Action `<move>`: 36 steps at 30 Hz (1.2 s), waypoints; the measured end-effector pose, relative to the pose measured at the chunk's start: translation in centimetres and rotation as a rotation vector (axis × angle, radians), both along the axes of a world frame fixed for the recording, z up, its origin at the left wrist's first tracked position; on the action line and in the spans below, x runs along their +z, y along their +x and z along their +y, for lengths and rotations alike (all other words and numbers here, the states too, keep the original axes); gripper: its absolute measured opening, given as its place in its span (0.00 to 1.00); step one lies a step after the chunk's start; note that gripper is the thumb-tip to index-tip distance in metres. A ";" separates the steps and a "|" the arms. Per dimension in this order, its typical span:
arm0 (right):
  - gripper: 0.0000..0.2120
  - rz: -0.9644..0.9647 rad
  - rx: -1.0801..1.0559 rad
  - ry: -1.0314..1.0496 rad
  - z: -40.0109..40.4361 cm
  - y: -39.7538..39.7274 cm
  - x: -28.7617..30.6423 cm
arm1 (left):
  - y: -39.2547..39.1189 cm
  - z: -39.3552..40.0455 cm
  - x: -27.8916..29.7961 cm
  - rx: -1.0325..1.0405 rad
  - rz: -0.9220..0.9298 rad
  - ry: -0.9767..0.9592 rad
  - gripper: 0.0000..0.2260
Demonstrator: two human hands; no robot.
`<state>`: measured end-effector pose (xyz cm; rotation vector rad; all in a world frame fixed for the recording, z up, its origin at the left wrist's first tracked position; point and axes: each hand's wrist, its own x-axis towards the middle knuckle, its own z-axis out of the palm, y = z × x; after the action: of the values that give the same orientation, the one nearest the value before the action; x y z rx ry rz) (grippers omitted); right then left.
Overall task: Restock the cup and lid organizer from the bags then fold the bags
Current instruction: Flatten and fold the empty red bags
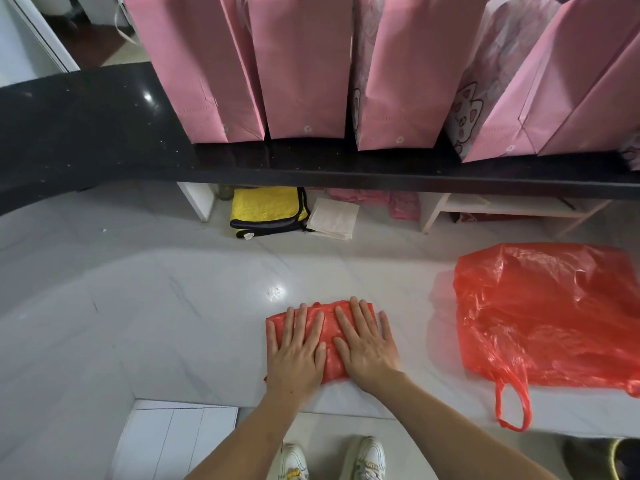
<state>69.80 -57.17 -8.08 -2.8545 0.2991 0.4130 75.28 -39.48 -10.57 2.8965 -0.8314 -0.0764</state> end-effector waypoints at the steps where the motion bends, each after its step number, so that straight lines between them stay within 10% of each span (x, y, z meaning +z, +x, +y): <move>1: 0.30 0.007 -0.010 -0.001 0.0 0.0 0.0 | 0.1 0.0 -0.1 -0.005 0.003 0.007 0.28; 36: 0.31 -0.168 -0.090 0.003 -8.8 -2.7 1.6 | 1.5 -9.5 2.1 -0.091 0.145 0.127 0.32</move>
<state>67.13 -65.97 -6.50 -2.8362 0.3924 0.1554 76.74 -48.96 -8.43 2.9234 -0.9646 -0.3566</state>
